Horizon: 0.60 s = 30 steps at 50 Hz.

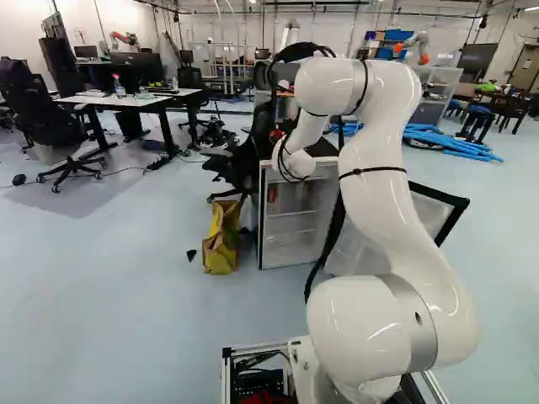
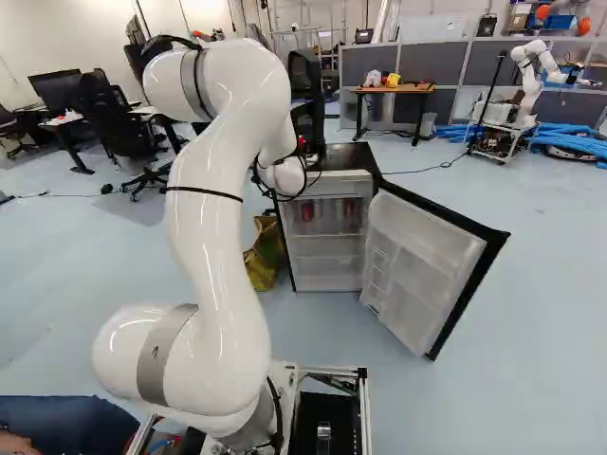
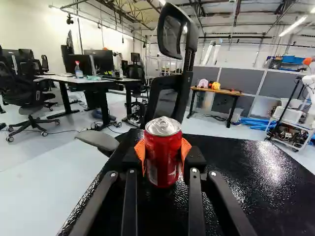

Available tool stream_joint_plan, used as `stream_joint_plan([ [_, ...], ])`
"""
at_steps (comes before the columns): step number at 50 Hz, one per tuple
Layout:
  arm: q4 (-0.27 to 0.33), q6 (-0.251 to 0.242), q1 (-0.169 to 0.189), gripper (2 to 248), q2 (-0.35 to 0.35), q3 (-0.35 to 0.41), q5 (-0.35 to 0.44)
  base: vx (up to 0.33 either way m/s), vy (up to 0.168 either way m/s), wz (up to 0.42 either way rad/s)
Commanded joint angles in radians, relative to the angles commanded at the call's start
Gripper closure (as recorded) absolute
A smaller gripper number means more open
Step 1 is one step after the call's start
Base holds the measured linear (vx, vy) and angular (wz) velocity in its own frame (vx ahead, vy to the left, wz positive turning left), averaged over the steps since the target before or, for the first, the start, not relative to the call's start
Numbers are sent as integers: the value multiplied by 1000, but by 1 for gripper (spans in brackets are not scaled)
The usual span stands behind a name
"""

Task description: Grab a drink from the fridge

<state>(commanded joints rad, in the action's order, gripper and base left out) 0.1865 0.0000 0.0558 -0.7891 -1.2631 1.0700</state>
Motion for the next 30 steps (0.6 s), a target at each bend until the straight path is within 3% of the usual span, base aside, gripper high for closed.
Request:
stream_joint_plan([
  [22,0,0,0,158,-10,-14,-10,0,0,0],
  [27,0,0,0,149,-10,-14,-10,0,0,0],
  [28,0,0,0,116,-10,-14,-10,0,0,0],
  [30,0,0,0,116,-10,-14,-10,0,0,0],
])
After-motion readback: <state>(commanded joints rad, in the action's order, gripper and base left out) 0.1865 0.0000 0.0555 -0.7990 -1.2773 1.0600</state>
